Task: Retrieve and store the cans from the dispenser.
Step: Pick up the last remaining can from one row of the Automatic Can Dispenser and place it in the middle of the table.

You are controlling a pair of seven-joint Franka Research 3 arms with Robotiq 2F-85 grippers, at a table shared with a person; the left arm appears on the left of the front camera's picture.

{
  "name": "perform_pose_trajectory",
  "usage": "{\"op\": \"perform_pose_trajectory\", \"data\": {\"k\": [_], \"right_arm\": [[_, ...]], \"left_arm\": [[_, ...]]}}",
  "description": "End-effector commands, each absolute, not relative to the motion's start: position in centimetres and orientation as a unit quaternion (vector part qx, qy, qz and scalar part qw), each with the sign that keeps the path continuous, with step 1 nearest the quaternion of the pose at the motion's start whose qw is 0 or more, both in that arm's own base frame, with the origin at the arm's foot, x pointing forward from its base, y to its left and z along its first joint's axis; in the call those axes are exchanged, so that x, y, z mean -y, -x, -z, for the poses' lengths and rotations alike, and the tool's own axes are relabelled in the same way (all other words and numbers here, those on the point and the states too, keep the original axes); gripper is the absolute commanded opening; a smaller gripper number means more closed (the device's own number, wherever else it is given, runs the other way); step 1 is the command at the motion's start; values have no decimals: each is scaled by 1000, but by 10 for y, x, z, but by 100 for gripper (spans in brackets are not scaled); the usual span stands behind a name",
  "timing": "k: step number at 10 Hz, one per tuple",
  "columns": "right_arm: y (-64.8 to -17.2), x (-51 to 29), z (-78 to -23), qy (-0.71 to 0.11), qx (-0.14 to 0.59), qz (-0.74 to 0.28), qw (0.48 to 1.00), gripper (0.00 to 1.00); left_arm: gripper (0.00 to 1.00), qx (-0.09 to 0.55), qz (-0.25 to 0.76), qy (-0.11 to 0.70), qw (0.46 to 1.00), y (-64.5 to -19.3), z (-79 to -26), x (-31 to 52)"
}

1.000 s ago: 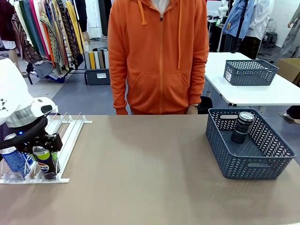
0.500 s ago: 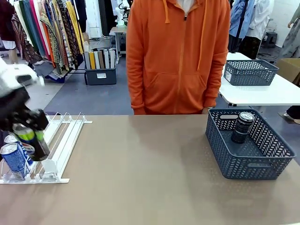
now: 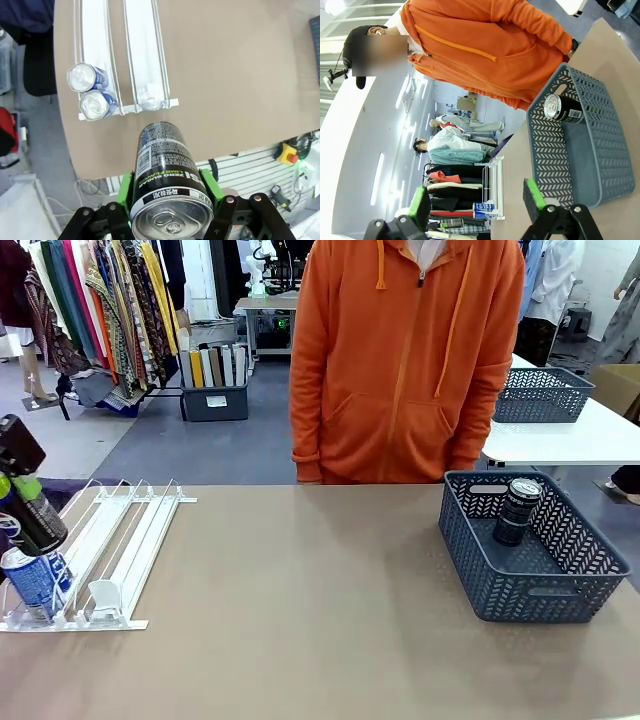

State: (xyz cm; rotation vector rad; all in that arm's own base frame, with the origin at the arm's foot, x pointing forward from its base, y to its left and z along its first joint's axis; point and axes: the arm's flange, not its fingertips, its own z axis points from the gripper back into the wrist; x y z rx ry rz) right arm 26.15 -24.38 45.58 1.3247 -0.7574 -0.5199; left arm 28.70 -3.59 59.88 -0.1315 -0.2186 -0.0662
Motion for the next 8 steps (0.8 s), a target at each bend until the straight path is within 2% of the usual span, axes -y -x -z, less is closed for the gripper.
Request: {"op": "perform_pose_trajectory", "data": {"k": [1,5,6,8], "right_arm": [[-264,244,-459,-596,348,227,687,100],[-264,244,-459,-596,348,227,687,100],[-264,244,-459,-596,348,227,687,100],[-264,244,-459,-596,348,227,687,100]], "left_arm": [[0,111,45,56,991,-287,-602,48],[0,106,44,54,992,-287,-596,48],[0,99,43,74,991,-326,-596,88],[0,110,130,50,984,-378,-595,195]]}}
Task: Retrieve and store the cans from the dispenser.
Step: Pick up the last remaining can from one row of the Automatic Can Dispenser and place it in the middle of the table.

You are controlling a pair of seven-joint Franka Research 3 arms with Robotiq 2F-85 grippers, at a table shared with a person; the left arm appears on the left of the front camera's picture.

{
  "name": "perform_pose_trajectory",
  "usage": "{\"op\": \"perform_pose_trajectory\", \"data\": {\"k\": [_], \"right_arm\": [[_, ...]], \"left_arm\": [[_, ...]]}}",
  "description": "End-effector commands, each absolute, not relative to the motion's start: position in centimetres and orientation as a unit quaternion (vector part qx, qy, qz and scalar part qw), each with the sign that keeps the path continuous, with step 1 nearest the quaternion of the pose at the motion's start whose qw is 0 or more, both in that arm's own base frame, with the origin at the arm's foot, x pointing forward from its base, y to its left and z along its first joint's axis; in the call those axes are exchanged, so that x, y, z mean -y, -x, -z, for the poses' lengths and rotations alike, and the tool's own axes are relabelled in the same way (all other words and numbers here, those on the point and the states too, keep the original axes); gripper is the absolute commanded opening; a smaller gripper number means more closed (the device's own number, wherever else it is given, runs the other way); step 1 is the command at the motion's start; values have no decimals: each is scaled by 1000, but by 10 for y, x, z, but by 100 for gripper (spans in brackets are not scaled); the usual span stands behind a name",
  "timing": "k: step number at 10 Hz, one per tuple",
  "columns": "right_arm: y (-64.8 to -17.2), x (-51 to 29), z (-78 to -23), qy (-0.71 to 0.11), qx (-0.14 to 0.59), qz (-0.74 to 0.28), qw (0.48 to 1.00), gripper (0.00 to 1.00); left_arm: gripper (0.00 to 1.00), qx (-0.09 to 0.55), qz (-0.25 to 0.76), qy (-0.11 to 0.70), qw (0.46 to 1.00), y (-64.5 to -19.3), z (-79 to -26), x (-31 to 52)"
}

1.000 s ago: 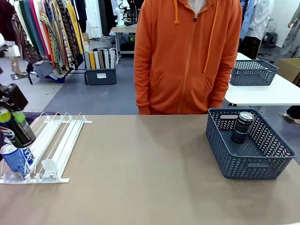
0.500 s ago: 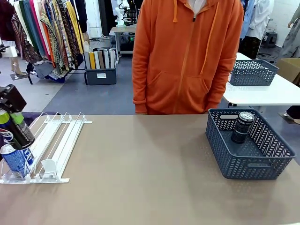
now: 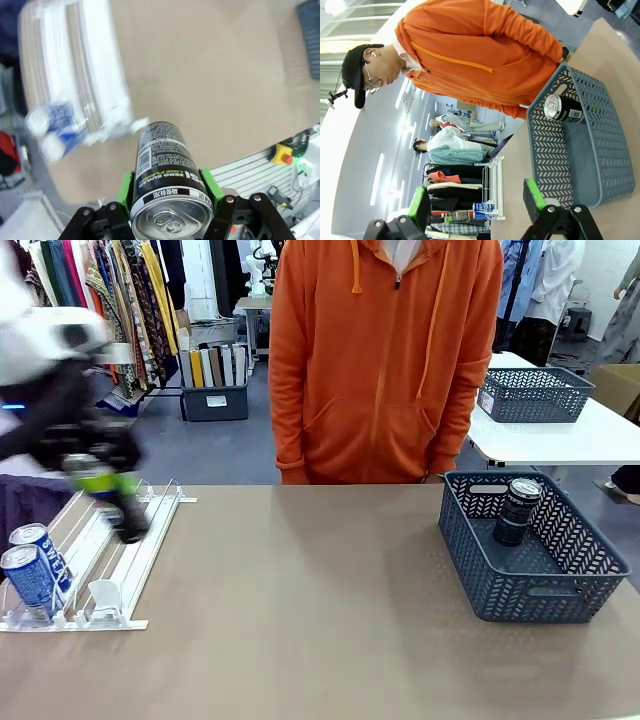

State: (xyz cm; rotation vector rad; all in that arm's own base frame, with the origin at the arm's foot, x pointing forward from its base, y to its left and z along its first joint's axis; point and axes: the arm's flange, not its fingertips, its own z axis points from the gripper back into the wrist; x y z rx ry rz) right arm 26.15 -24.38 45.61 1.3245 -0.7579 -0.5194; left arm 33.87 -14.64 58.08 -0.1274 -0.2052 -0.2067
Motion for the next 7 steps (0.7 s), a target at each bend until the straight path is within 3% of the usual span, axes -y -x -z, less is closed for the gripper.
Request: {"op": "perform_pose_trajectory", "data": {"k": [1,4,5,7], "right_arm": [[-264,244,-459,-596,348,227,687,100],[-264,244,-459,-596,348,227,687,100],[-264,244,-459,-596,348,227,687,100],[-264,244,-459,-596,348,227,687,100]], "left_arm": [[0,116,171,32,978,-399,-583,249],[0,76,287,15,955,-448,-515,374],[0,88,310,-2,947,-470,-501,394],[0,40,337,15,940,-492,-469,418]]}}
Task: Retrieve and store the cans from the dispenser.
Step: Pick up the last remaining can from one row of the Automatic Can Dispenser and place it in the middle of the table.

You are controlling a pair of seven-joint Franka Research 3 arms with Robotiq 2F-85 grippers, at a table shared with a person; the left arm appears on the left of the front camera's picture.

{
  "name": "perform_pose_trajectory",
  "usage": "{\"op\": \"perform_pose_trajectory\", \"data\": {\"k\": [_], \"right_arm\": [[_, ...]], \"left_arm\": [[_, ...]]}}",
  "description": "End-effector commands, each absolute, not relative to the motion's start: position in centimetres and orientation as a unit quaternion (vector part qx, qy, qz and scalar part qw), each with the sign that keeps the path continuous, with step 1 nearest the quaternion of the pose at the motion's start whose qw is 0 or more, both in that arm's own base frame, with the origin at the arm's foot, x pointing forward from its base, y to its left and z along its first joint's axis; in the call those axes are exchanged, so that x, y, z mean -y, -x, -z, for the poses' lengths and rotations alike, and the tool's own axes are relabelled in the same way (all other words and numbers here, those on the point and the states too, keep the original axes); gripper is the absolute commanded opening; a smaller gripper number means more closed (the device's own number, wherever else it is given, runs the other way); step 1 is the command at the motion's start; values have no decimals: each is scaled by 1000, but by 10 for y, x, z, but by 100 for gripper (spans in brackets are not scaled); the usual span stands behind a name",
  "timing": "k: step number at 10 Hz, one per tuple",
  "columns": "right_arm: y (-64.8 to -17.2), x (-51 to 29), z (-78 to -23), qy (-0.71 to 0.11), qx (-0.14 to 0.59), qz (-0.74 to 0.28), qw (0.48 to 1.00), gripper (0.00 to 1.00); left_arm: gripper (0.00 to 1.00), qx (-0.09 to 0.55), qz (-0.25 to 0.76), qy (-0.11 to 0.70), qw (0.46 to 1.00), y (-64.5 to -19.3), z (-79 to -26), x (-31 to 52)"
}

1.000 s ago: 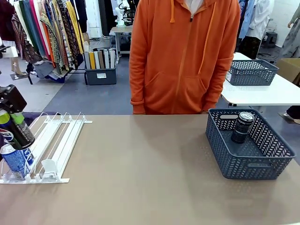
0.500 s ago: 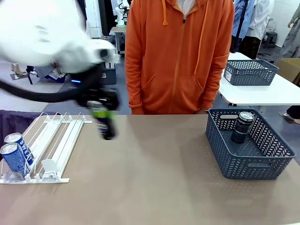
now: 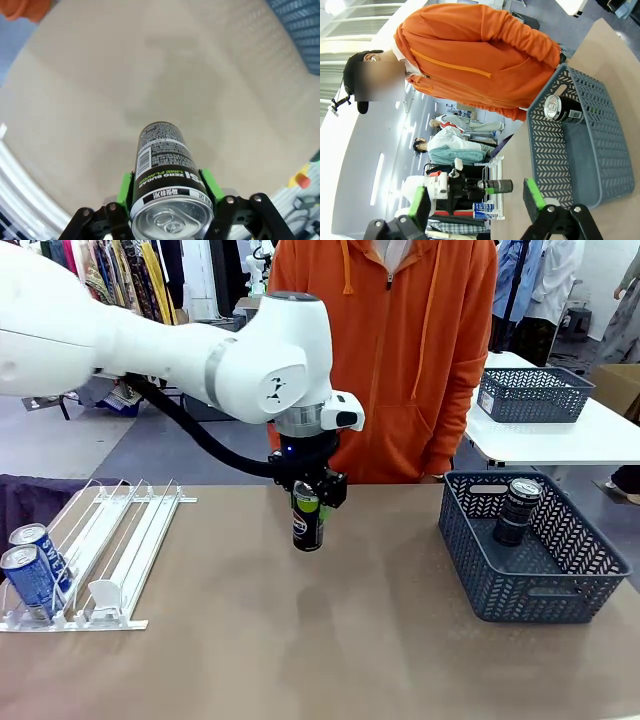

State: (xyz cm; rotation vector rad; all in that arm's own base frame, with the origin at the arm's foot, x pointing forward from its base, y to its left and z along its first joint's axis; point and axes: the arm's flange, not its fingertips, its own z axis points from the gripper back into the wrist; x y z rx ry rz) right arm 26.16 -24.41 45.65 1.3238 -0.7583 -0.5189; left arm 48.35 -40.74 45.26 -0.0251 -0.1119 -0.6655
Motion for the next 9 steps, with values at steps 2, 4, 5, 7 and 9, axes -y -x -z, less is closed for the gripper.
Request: {"op": "perform_pose_trajectory", "data": {"k": [2,4,5,7,9], "right_arm": [[-264,244,-459,-596,348,227,687,100],[-264,244,-459,-596,348,227,687,100],[-264,244,-459,-596,348,227,687,100],[-264,244,-459,-596,348,227,687,100],[-264,244,-459,-596,348,227,687,100]], "left_arm": [[0,25,365,17,931,-497,-439,424],[0,24,381,21,924,-498,-417,422],[0,27,377,23,926,-495,-412,419],[0,13,367,43,929,-495,-401,414],[7,9,370,41,928,-493,-395,413]]}}
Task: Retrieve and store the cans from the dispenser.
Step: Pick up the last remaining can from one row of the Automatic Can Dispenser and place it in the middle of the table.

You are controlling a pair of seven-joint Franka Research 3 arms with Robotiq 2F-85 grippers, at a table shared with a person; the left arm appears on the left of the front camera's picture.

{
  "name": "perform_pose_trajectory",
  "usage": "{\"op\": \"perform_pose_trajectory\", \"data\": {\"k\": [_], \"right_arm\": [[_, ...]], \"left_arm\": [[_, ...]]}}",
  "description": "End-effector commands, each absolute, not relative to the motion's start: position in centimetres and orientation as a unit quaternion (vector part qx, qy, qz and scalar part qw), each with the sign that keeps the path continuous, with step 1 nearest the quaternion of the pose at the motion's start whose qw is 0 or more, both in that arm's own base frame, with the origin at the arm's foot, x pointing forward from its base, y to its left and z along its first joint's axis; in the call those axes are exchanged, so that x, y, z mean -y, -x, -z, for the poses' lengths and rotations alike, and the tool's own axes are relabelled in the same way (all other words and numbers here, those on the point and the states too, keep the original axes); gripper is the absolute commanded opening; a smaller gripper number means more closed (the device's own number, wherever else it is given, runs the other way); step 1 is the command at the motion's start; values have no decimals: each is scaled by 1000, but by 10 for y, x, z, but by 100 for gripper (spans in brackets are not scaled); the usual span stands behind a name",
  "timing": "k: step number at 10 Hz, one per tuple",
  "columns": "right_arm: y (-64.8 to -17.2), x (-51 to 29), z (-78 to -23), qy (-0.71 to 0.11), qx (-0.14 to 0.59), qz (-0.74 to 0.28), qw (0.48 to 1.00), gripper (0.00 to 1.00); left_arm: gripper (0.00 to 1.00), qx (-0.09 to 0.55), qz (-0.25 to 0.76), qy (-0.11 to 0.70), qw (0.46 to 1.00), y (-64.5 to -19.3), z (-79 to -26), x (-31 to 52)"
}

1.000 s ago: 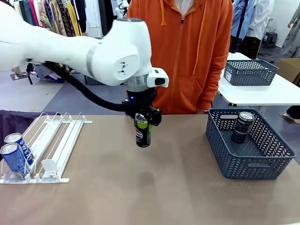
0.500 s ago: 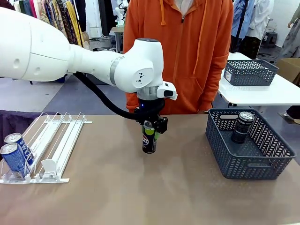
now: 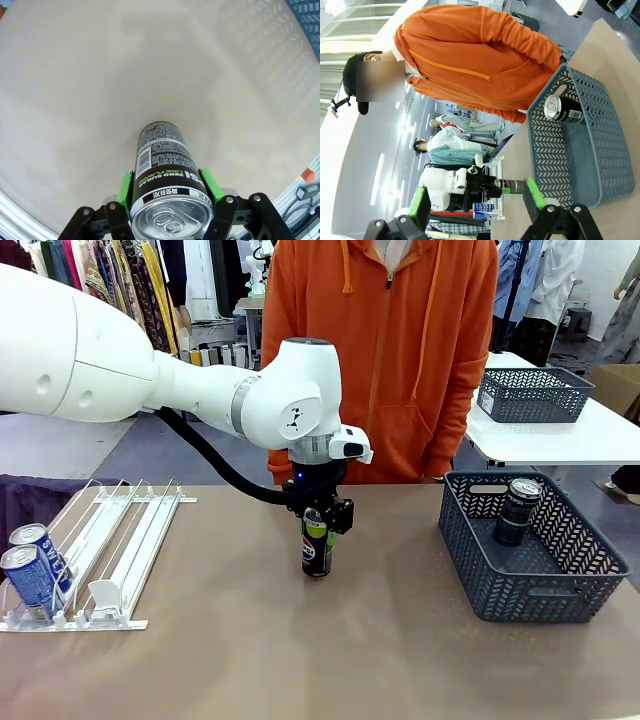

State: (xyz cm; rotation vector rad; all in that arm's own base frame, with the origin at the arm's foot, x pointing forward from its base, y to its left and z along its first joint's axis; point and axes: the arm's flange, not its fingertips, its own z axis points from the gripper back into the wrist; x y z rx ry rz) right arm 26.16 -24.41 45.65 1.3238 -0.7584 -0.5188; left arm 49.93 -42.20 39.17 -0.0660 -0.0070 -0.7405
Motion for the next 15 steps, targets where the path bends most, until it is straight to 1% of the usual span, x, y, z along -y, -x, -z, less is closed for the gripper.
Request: {"op": "perform_pose_trajectory", "data": {"k": [1,2,3,5,6,7,8,9,10,11,12,13,14,15], "right_arm": [[-264,244,-459,-596,348,227,687,100],[-264,244,-459,-596,348,227,687,100],[-264,244,-459,-596,348,227,687,100],[-264,244,-459,-596,348,227,687,100],[-264,244,-459,-596,348,227,687,100],[-264,244,-459,-596,348,227,687,100],[-264,244,-459,-596,348,227,687,100],[-264,244,-459,-596,348,227,687,100],[-264,244,-459,-596,348,227,687,100],[-264,244,-459,-596,348,227,687,100],[-264,244,-459,-596,348,227,687,100],[-264,244,-459,-596,348,227,687,100],[-264,244,-459,-596,348,227,687,100],[-264,244,-459,-596,348,227,687,100]], "left_arm": [[25,7,368,45,929,-493,-393,413],[83,9,367,46,929,-492,-395,413],[100,19,366,45,929,-491,-399,411],[100,46,342,48,938,-482,-426,400],[100,76,311,45,946,-469,-461,387],[100,86,294,66,950,-446,-514,361],[100,90,280,93,951,-422,-555,327],[100,99,282,149,943,-399,-585,288],[100,126,260,198,937,-383,-607,236],[100,147,224,241,933,-369,-622,174],[100,151,197,314,916,-353,-628,102],[100,159,137,369,905,-336,-622,43],[100,149,146,437,875,-315,-609,-10],[100,150,74,439,883,-297,-591,-55]]}}
